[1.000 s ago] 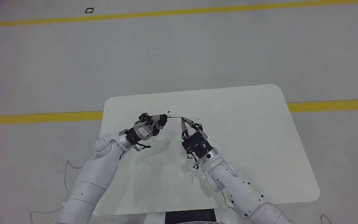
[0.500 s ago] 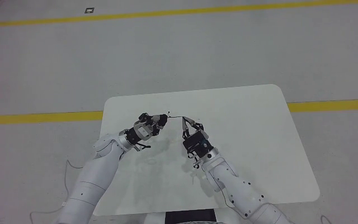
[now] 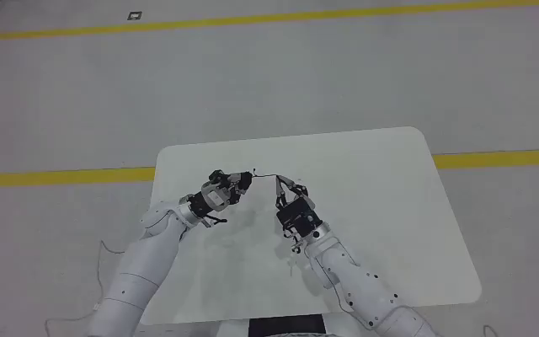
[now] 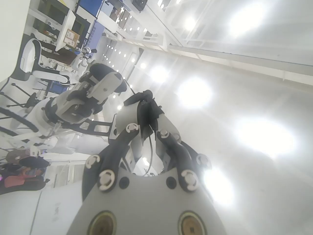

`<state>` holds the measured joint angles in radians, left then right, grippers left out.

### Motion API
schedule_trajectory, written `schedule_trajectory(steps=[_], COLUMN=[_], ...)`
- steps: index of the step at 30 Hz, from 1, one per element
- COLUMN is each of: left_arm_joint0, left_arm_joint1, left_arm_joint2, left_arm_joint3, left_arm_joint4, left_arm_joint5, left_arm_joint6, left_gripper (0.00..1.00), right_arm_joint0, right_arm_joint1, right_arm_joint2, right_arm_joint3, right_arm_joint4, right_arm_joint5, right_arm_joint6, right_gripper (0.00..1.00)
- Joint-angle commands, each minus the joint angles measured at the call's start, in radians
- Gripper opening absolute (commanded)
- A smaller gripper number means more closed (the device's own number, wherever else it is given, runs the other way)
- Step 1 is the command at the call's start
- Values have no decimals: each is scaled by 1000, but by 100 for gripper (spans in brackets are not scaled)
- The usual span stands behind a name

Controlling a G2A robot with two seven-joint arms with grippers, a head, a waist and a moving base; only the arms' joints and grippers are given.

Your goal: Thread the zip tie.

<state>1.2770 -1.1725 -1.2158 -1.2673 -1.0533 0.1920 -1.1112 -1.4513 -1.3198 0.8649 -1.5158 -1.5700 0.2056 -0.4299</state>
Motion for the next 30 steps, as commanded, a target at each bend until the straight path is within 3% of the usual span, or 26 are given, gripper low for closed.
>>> schedule_trajectory(steps=[1, 30], left_arm_joint0=[0, 0], left_arm_joint1=[0, 0], left_arm_joint2=[0, 0], left_arm_joint3=[0, 0], left_arm_joint4=[0, 0], left_arm_joint5=[0, 0], left_arm_joint6=[0, 0], left_gripper=[0, 0], right_arm_joint0=[-1, -12], right_arm_joint1=[0, -4], right_arm_joint2=[1, 20], right_arm_joint3=[0, -3], right_arm_joint4=[0, 0], right_arm_joint5=[0, 4], right_arm_joint6=[0, 7], right_gripper=[0, 0])
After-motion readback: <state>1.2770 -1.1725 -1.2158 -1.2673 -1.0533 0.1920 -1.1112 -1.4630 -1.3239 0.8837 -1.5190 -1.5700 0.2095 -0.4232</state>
